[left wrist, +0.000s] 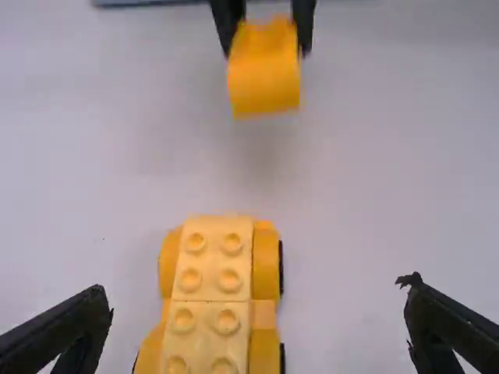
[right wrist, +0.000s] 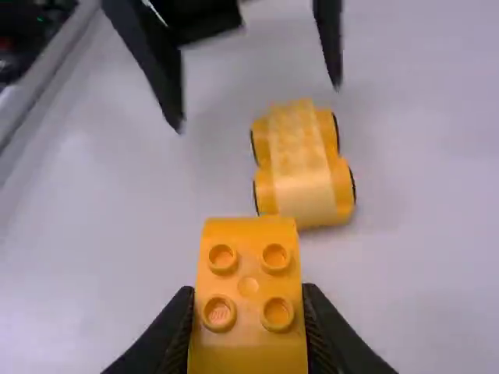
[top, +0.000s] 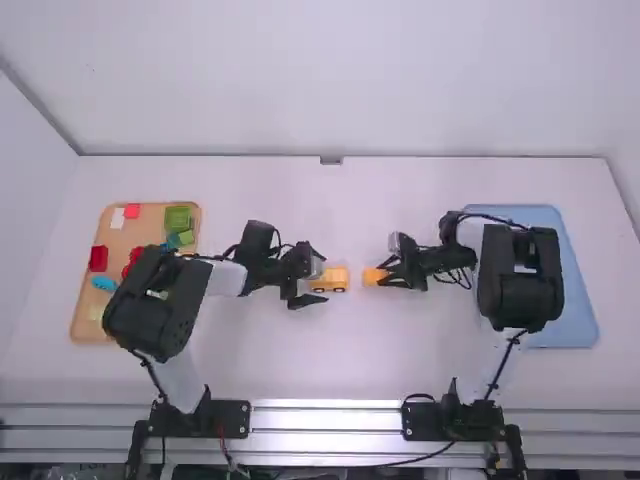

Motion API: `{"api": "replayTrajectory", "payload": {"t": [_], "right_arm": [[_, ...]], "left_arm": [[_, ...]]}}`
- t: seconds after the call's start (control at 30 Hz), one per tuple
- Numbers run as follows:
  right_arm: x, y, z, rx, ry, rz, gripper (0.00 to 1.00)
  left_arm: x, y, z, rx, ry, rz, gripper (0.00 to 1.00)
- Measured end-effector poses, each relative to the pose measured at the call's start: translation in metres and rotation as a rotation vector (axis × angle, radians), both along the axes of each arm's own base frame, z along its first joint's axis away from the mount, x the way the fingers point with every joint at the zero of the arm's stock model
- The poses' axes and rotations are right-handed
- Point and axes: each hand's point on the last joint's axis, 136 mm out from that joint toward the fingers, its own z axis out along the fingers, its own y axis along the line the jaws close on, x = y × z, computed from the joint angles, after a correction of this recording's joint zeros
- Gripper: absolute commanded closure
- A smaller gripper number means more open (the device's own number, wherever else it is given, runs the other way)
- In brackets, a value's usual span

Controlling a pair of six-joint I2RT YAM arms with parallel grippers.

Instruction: Assemble lego blocks to make yellow taxi

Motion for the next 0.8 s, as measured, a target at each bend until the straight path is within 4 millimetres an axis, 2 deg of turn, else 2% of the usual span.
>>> {"api": "replayTrajectory", "payload": {"t": [0.2,0.3,0.4,0.57,0.63,0.8], "right_arm": [[0.006,0.013,0.048,0.022,-0.221,0.088,0.83],[0.007,0.018,0.057,0.048,-0.269,0.101,0.83],[0.016,0.027,0.051,0.070,-0.355,0.107,0.82],[0.023,0.048,0.029,0.087,-0.413,0.091,0.82],[0.025,0.056,0.023,0.092,-0.409,0.073,0.82],[0.027,0.071,0.014,0.087,-0.343,0.013,0.84]], "left_arm": [[0.010,-0.001,-0.021,0.004,-0.010,0.024,0.01],[0.016,-0.002,-0.028,-0.013,-0.012,0.043,0.01],[0.018,-0.005,-0.032,-0.036,-0.007,0.042,0.01],[0.014,-0.006,-0.043,-0.045,0.028,0.040,0.00],[0.013,-0.006,-0.044,-0.044,0.037,0.039,0.04],[0.013,-0.007,-0.044,-0.046,0.035,0.040,0.24]]}}
